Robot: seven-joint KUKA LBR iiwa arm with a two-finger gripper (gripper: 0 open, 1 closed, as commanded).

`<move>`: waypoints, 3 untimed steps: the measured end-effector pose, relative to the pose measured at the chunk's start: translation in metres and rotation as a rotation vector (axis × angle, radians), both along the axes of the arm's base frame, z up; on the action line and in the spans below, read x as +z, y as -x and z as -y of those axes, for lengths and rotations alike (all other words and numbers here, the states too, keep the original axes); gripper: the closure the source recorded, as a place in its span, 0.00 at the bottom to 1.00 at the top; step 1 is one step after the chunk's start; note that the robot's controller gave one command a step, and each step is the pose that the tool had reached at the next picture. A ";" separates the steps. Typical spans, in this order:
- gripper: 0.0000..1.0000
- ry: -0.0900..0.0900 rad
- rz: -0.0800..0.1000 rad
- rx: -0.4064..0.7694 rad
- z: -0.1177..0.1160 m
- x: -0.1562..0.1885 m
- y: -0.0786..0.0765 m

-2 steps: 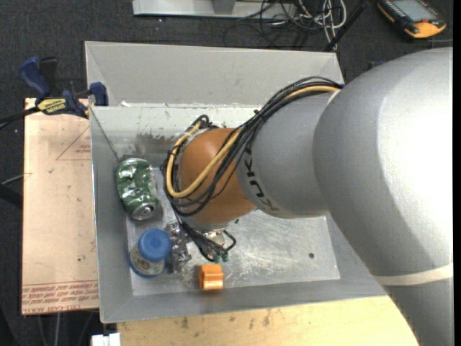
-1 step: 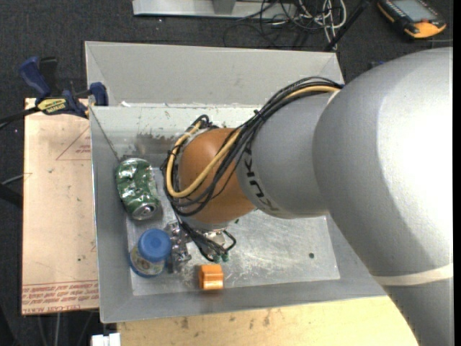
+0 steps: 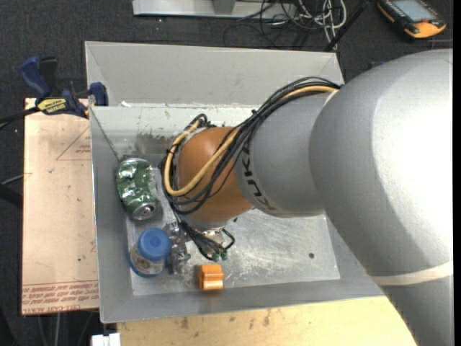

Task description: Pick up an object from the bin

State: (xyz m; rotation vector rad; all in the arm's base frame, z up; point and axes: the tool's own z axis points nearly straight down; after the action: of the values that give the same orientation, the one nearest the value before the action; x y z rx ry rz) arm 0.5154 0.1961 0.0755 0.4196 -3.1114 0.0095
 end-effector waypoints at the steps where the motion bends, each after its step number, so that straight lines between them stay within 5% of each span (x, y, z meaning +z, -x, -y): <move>1: 1.00 -0.004 -0.006 -0.021 0.002 0.040 0.005; 2: 1.00 -0.010 0.008 -0.031 0.001 0.074 0.001; 3: 0.00 -0.004 0.002 -0.222 -0.052 0.023 0.007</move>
Offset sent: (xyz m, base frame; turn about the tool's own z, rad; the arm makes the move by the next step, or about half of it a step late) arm -0.0026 -0.0037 0.0194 0.0579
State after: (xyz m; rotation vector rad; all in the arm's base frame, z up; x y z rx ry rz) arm 0.5082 0.2483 0.0989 0.0719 -3.1405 0.0034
